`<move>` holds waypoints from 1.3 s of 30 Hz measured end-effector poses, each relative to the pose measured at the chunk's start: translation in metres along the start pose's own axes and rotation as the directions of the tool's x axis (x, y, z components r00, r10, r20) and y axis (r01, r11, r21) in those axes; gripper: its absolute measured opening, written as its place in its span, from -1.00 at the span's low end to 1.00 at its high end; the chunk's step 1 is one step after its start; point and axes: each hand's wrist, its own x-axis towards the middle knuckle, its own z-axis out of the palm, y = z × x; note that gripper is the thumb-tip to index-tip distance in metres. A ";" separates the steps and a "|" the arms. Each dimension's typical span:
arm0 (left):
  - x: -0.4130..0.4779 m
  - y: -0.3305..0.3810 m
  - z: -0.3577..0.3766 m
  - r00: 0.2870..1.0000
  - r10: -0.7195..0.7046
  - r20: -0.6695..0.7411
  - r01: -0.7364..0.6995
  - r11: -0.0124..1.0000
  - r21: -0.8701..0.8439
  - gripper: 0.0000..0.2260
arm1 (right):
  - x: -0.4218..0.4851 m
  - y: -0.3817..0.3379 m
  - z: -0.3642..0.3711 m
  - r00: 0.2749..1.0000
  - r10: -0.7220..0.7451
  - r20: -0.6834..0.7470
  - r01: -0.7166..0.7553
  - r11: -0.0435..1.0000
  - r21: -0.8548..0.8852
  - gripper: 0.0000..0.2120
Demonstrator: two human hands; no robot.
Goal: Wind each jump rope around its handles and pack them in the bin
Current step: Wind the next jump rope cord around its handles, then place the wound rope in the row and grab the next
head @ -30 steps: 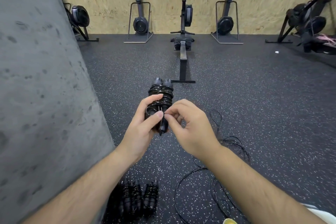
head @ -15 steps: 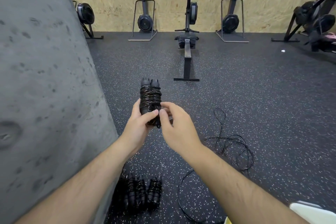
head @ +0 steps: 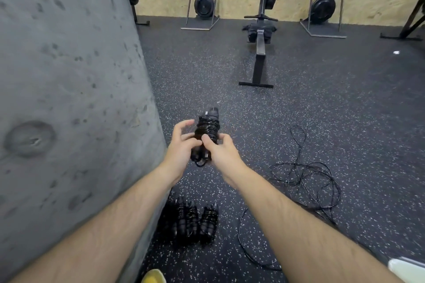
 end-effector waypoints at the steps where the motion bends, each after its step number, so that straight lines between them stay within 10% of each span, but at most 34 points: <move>1: 0.004 -0.008 -0.003 1.000 -0.024 -0.020 0.024 1.000 -0.007 -0.52 | 0.007 0.006 0.006 0.999 0.032 0.019 -0.033 0.998 0.057 -0.52; 19: 0.015 -0.253 -0.036 0.861 -0.472 -0.190 0.508 0.784 0.356 -0.82 | 0.054 0.236 0.032 0.926 0.360 -0.111 -0.368 0.804 -0.467 -0.70; 23: 0.004 -0.313 -0.025 0.859 -0.463 -0.218 0.497 0.653 0.572 -0.46 | 0.052 0.282 0.023 0.899 0.427 -0.102 -0.423 0.779 -0.462 -0.67; 29: -0.012 -0.344 -0.006 0.876 -0.424 -0.228 0.381 0.321 0.867 -0.64 | 0.042 0.304 0.018 0.858 0.513 0.020 -0.446 0.763 -0.467 -0.54; 34: -0.017 -0.343 0.012 0.977 -0.139 -0.163 0.194 0.248 0.949 -0.77 | 0.034 0.301 -0.004 0.907 0.419 -0.036 -0.385 0.793 -0.473 -0.58; 39: -0.030 -0.349 0.066 0.946 -0.226 0.234 -0.144 0.353 0.924 -0.83 | 0.016 0.304 -0.066 0.917 0.364 -0.165 -0.393 0.748 -0.534 -0.65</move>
